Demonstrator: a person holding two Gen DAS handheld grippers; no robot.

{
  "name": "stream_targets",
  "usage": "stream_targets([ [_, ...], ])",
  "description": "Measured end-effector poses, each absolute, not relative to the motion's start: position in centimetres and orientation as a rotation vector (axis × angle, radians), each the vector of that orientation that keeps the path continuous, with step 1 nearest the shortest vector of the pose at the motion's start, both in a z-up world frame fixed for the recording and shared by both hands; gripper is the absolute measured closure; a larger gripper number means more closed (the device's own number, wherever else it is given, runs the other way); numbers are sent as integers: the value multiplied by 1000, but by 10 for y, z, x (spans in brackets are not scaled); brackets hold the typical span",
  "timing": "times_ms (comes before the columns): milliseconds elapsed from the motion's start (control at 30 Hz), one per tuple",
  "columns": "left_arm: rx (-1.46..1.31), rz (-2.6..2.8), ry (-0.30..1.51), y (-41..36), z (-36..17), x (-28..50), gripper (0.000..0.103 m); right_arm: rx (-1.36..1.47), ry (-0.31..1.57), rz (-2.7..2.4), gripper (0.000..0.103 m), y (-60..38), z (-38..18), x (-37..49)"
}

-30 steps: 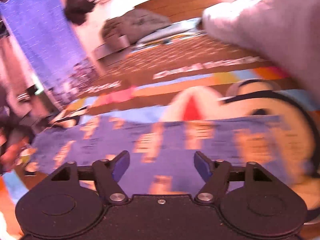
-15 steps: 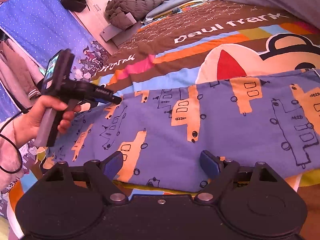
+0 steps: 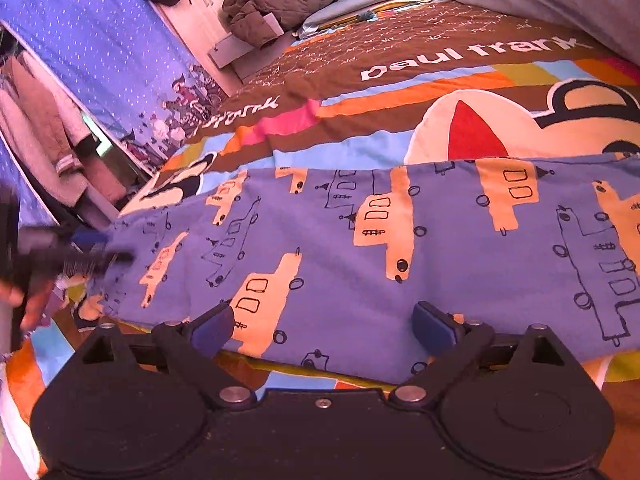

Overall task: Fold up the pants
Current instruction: 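Open both grippers and move them back over the folded pants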

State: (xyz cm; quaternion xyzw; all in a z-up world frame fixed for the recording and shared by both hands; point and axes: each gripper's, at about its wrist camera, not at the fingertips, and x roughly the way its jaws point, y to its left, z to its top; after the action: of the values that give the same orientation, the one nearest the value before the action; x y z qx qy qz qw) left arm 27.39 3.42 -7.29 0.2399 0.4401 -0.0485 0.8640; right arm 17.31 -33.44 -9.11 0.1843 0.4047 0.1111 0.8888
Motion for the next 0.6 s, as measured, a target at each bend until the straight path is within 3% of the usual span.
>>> stream_targets([
  [167, 257, -56, 956, 89, -51, 263, 23, 256, 870, 212, 3, -316, -91, 176],
  [233, 244, -84, 888, 88, -37, 254, 24, 174, 868, 133, 8, -304, -84, 173],
  [333, 236, -166, 793, 70, -26, 254, 23, 243, 740, 85, 5, -280, -46, 173],
  [433, 236, -172, 746, 45, -28, 271, 22, 64, 617, 143, 1, -217, -20, 197],
  [533, 268, -88, 796, 40, -50, 301, 22, -164, 724, 164, 1, -160, -47, 233],
  [567, 282, -35, 843, 45, -62, 312, 20, -203, 769, 166, 2, -153, -63, 240],
  [600, 286, 11, 897, 54, -75, 322, 9, -228, 807, 160, 2, -153, -76, 243],
])
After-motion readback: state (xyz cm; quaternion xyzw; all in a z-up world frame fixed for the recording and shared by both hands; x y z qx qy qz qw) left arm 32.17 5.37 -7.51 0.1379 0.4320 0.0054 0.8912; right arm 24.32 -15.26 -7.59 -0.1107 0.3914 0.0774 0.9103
